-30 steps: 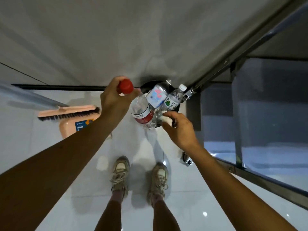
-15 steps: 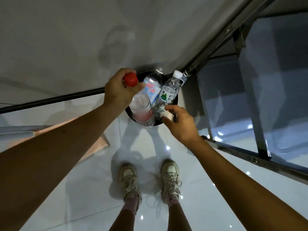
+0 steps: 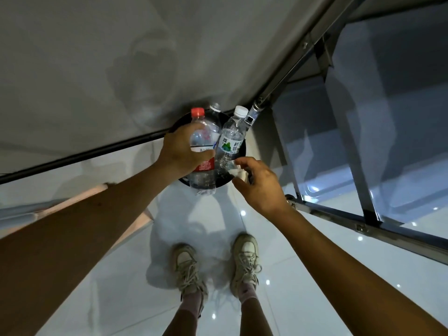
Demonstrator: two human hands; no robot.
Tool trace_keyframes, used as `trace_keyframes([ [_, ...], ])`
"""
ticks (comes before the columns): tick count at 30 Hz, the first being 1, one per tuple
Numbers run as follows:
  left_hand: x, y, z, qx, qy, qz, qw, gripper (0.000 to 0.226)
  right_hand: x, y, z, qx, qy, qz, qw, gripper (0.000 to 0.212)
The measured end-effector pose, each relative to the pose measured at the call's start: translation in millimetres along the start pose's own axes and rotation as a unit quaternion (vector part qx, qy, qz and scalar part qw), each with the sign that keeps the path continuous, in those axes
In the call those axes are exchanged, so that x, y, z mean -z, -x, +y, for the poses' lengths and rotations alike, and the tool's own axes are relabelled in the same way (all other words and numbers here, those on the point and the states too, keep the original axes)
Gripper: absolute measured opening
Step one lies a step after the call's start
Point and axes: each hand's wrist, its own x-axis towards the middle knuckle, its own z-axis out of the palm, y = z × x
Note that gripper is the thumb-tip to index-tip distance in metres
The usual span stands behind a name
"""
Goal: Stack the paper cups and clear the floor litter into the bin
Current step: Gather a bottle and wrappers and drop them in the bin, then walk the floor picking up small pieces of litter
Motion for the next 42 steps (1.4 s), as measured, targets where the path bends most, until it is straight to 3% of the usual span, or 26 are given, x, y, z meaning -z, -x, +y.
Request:
trace_keyframes([
  [8,-5,23,-17,0.009,-0.04,-0.021,0.999,0.058,-12,-5,-4,-0.003,-0.005,-0.024,1.0,0.056],
  [20,-13,53,-57,0.064,-0.036,-0.017,0.997,0.054,-38,21,15,-0.024,0.022,-0.042,0.999,0.05],
  [24,-6,62,-53,0.046,-0.032,-0.027,0.998,0.054,-34,30,4,-0.01,0.02,-0.057,0.998,0.05],
  [28,22,75,-17,0.005,-0.015,-0.015,1.0,0.051,-5,46,-21,0.017,0.01,-0.036,0.999,0.047],
  [35,93,141,99,-0.136,-0.028,-0.033,0.99,0.078,88,113,-88,0.031,-0.029,0.026,0.999,0.047],
  [42,144,250,212,-0.244,-0.061,-0.032,0.967,0.054,189,249,-149,0.065,-0.08,0.09,0.991,0.044],
])
